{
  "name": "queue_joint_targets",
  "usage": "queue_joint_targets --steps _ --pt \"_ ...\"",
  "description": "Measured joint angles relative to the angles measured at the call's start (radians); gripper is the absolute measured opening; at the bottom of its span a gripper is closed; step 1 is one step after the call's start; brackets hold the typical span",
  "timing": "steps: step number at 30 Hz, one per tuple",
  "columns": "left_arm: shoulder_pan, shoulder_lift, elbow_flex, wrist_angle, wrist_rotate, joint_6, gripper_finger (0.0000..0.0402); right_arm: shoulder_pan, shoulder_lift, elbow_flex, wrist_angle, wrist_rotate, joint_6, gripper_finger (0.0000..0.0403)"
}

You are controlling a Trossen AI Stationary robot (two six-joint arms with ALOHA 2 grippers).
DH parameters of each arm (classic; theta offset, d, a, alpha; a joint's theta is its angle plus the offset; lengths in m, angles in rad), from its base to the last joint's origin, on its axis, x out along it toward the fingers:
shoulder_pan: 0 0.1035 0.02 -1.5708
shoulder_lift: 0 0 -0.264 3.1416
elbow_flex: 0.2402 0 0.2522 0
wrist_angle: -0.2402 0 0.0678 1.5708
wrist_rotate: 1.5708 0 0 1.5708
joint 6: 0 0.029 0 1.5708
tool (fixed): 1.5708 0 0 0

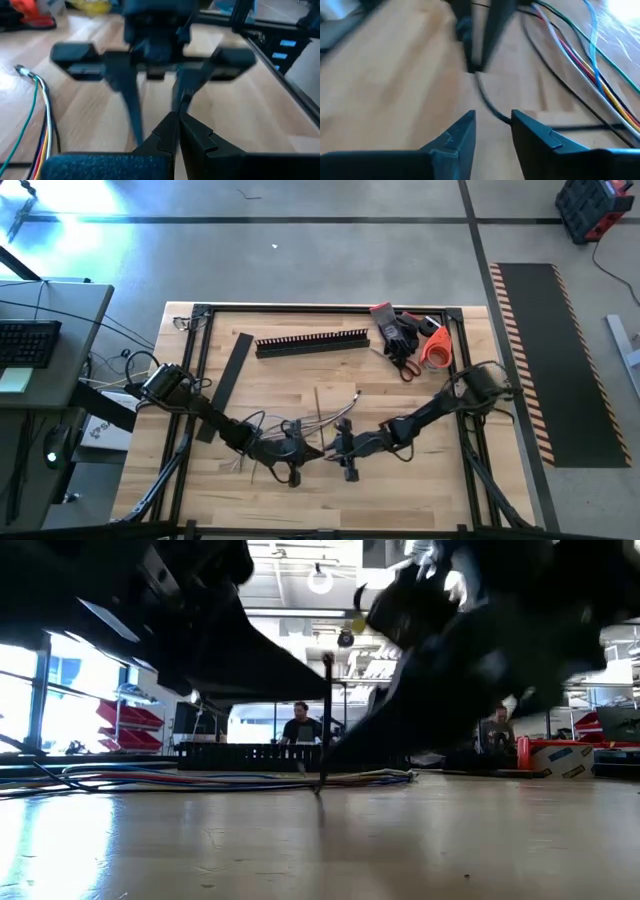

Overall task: Ziptie cables
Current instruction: Wrap the cables together using a black zip tie

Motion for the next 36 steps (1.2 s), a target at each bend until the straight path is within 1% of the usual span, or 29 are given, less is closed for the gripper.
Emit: queue_joint_targets --steps 4,6,8,12,15,19,22,24,27,30,33,36 --pt "0.02 0.0 0.0 -0.004 0.048 -0.008 0.0 0.0 0.099 0.003 0.176 0.074 -0.004 0.0083" --pt "0.02 0.0 0.0 -0.017 0.047 -0.013 0.0 -0.004 0.124 0.008 0.191 0.077 -0.005 0.0073" --pt "0.02 0.0 0.0 -0.017 0.038 -0.018 0.0 -0.008 0.123 0.012 0.185 0.073 -0.011 0.0068" --pt "0.016 -0.002 0.0 -0.048 0.018 -0.027 0.0 -0.008 0.112 0.011 0.175 0.072 -0.031 0.0069" --pt "0.007 -0.055 0.003 -0.171 -0.039 -0.021 0.0 -0.007 0.104 0.011 0.169 0.071 -0.048 0.0068" --pt "-0.016 -0.171 0.004 -0.403 -0.112 -0.037 0.0 0.0 0.103 0.012 0.166 0.071 -0.058 0.0065" --pt "-0.04 -0.25 0.005 -0.523 -0.102 -0.052 0.0 0.006 0.096 0.013 0.163 0.071 -0.093 0.0065" --pt "-0.059 -0.266 0.005 -0.559 -0.071 -0.052 0.0 0.008 0.085 0.013 0.159 0.071 -0.11 0.0068" --pt "-0.1 -0.242 0.004 -0.554 -0.021 -0.004 0.001 0.007 0.071 0.013 0.162 0.071 -0.114 0.0073" --pt "-0.13 -0.174 0.004 -0.499 -0.02 -0.001 0.0034 0.007 0.071 0.013 0.158 0.071 -0.116 0.0078" --pt "-0.134 -0.086 0.003 -0.362 -0.058 0.021 0.0069 0.007 0.071 0.013 0.154 0.071 -0.111 0.008" --pt "-0.13 0.01 0.003 -0.199 -0.071 0.111 0.0106 0.007 0.071 0.013 0.146 0.071 -0.105 0.0081"
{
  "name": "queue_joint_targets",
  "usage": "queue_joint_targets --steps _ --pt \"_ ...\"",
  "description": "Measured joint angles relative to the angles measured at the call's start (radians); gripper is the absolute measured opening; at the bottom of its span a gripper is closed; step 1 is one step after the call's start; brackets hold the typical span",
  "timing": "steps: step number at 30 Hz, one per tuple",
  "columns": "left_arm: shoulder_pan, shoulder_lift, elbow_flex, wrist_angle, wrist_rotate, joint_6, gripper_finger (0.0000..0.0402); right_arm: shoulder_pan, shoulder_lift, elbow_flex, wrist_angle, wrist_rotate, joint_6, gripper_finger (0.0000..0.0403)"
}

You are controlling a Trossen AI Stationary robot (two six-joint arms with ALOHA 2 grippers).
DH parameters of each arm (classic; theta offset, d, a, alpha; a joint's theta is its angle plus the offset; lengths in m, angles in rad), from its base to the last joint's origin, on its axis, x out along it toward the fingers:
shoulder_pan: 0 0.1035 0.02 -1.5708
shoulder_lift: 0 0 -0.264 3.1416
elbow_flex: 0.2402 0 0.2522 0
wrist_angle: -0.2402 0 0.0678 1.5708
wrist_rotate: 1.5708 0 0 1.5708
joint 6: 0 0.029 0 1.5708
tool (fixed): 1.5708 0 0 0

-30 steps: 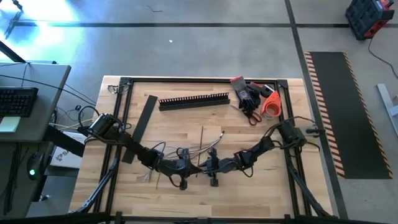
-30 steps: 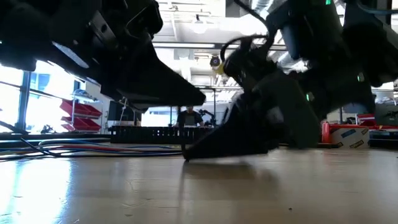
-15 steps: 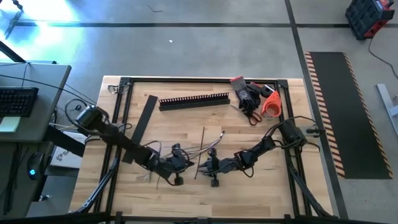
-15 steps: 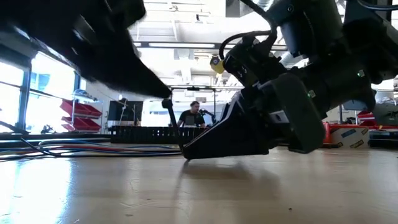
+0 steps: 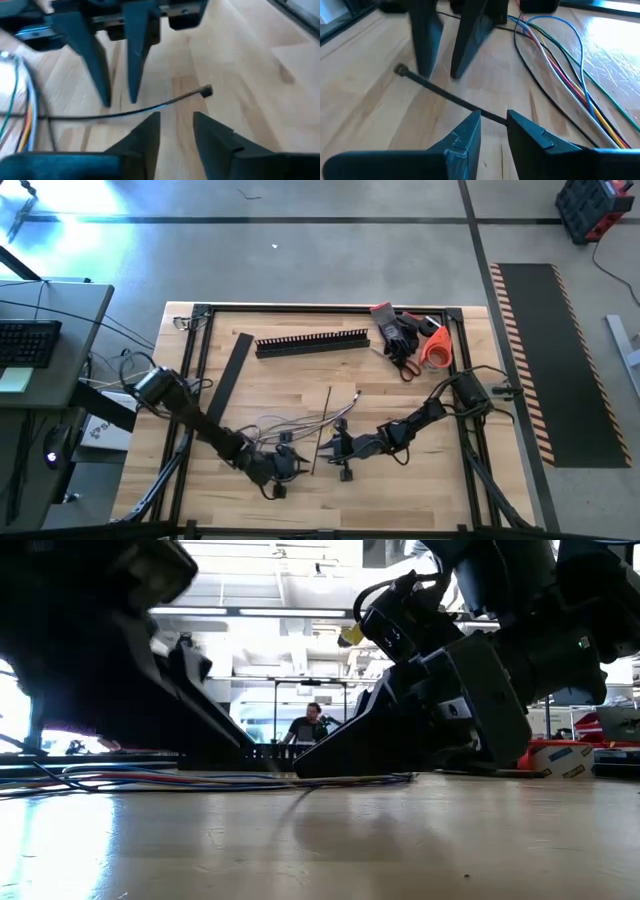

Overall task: Ziptie cables
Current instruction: Wrap the cables together using a black zip tie

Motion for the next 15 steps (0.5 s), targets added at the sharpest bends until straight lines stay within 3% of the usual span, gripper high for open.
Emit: queue_joint_targets --steps 5,15 --pt "-0.009 0.091 0.008 0.089 -0.012 0.127 0.0144 0.0 0.0 0.0 -0.014 -0.01 0.003 0.0081" --pt "-0.026 0.092 0.044 0.079 -0.101 0.294 0.0149 0.01 -0.076 0.0 -0.068 0.0 -0.039 0.0081"
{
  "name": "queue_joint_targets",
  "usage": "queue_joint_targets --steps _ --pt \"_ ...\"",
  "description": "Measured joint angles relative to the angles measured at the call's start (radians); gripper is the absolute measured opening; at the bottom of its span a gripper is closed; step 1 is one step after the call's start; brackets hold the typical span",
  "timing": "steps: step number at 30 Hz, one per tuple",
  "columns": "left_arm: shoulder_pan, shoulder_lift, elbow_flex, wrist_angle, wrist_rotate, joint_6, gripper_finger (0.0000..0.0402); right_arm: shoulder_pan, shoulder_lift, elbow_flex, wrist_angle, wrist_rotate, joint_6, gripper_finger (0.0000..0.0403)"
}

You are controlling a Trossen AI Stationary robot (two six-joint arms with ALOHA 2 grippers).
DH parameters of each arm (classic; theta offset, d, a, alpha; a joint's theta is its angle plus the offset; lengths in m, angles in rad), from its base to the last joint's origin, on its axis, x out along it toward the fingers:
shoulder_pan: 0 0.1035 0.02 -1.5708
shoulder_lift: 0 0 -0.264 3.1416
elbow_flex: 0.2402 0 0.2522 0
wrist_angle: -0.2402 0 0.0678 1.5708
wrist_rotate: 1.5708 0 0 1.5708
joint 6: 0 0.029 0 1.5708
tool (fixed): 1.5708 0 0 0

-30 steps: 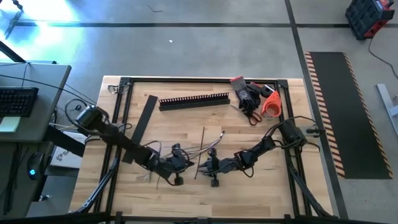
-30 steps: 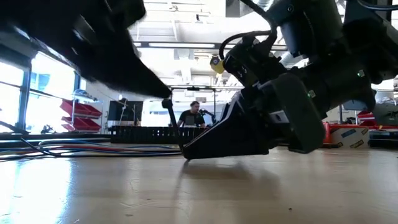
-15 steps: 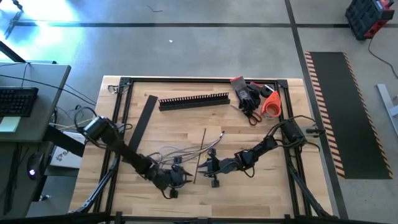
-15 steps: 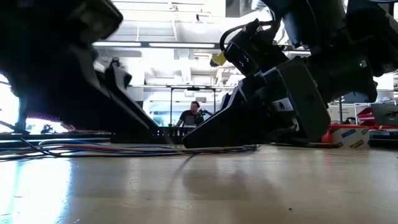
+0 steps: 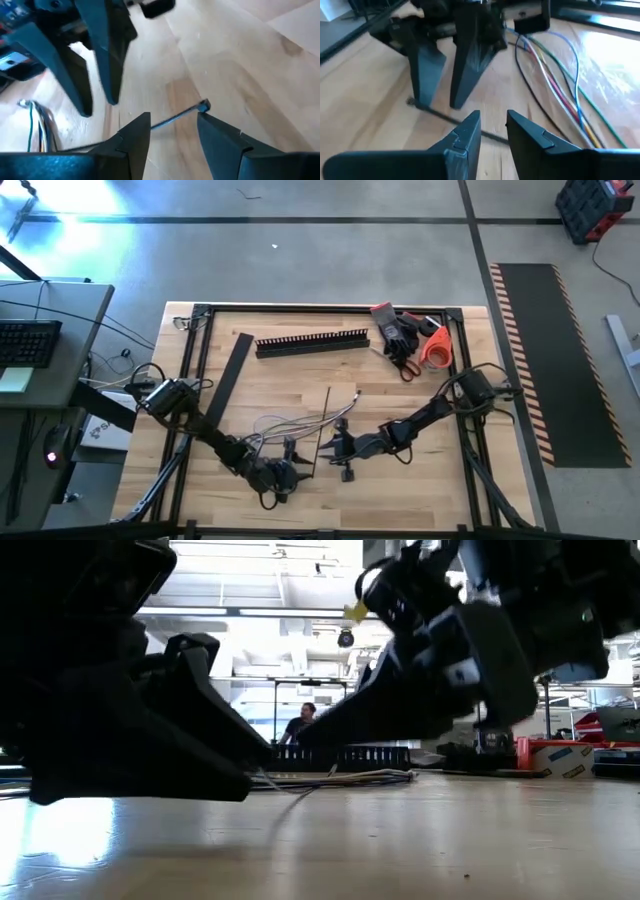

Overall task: Ziptie cables
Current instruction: Wrap the cables together using a black zip tie

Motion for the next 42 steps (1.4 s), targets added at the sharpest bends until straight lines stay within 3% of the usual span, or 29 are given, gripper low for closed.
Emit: queue_joint_targets --steps 7,20,26,36,42 --pt "0.038 0.004 0.022 -0.005 0.046 0.084 0.015 0.03 -0.091 0.0 -0.12 0.001 0.0 0.0081" --pt "0.121 0.083 0.08 0.064 0.252 0.132 0.0149 0.091 -0.148 0.0 -0.148 0.051 -0.017 0.0081" --pt "0.133 0.114 0.116 0.049 0.255 0.116 0.0117 0.108 -0.148 0.0 -0.16 0.053 -0.005 0.0081" --pt "0.161 0.115 0.113 0.016 0.234 0.019 0.0007 0.131 -0.148 0.0 -0.143 0.054 -0.017 0.0081" --pt "0.14 0.116 0.111 0.027 0.093 -0.08 0.0 0.141 -0.149 0.0 -0.143 0.099 0.023 0.008"
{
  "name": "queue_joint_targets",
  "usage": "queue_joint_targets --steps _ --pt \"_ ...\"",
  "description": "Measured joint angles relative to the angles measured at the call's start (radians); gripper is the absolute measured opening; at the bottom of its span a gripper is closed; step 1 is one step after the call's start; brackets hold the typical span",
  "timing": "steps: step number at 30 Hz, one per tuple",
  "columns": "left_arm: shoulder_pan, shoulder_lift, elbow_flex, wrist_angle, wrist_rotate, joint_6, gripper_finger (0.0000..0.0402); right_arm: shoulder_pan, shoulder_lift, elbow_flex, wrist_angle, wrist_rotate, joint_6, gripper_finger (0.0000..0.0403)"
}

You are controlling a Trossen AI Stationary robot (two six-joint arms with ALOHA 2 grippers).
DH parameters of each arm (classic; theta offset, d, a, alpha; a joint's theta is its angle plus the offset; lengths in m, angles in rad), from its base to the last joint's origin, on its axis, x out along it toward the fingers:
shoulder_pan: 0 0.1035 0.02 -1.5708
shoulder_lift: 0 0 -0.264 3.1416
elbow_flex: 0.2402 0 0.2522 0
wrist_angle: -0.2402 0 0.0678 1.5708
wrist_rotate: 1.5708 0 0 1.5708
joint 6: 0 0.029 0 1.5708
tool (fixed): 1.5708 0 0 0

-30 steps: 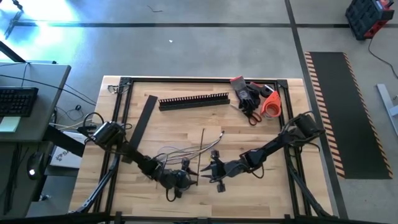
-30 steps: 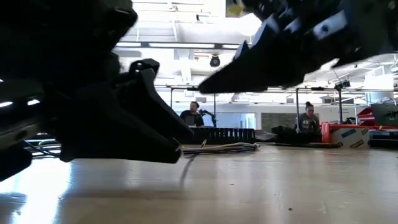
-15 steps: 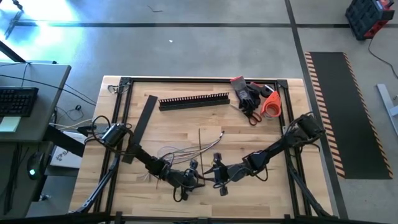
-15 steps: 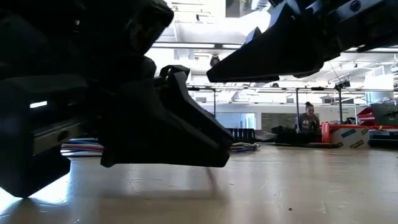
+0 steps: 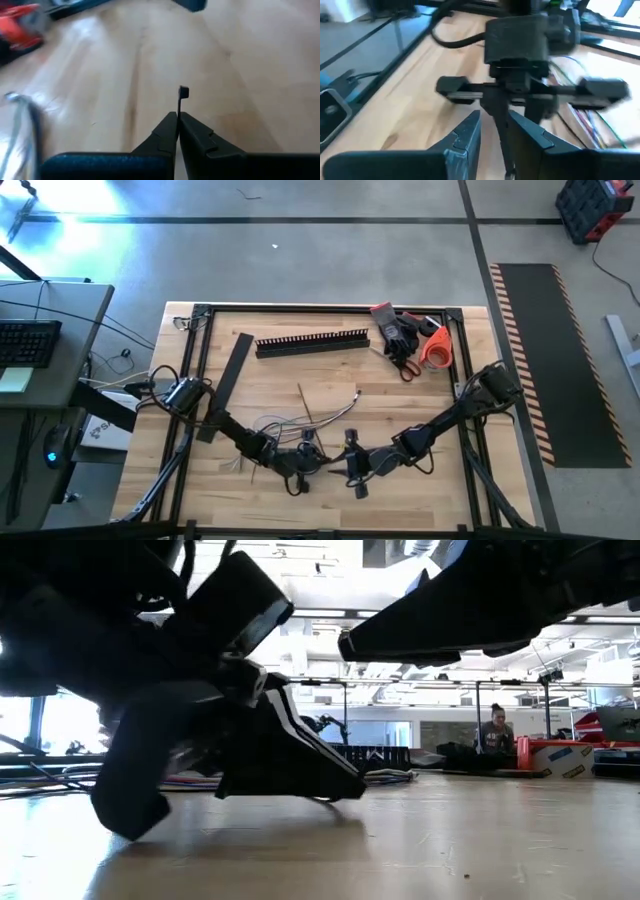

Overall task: Ziptie cables
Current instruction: Wrap the cables together using a black zip tie

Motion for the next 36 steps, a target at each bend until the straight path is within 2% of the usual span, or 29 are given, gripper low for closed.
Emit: queue_joint_targets --steps 5,9,12,16,19,28,36 --pt "-0.062 0.004 -0.049 0.13 -0.138 -0.006 0.0 0.005 -0.055 0.0 -0.022 0.127 0.012 0.008" --pt "-0.095 0.006 -0.133 0.312 -0.167 -0.015 0.0 -0.017 -0.121 0.0 -0.02 0.131 0.019 0.008" --pt "-0.1 0.005 -0.19 0.443 -0.15 -0.039 0.0 -0.064 -0.145 0.0 -0.012 0.074 0.05 0.0085" --pt "-0.099 0.004 -0.241 0.544 -0.132 -0.06 0.0 -0.187 -0.13 0.0 -0.056 -0.037 0.168 0.0107" --pt "-0.099 0.004 -0.253 0.548 -0.128 -0.073 0.0 -0.291 -0.088 0.0 -0.076 -0.119 0.245 0.0137" --pt "-0.099 0.003 -0.256 0.55 -0.102 -0.081 0.0 -0.562 0.095 0.0 -0.03 -0.26 0.378 0.0244" --pt "-0.094 0.001 -0.256 0.546 -0.078 -0.08 0.0 -0.649 0.217 0.061 0.055 -0.383 0.363 0.0253"
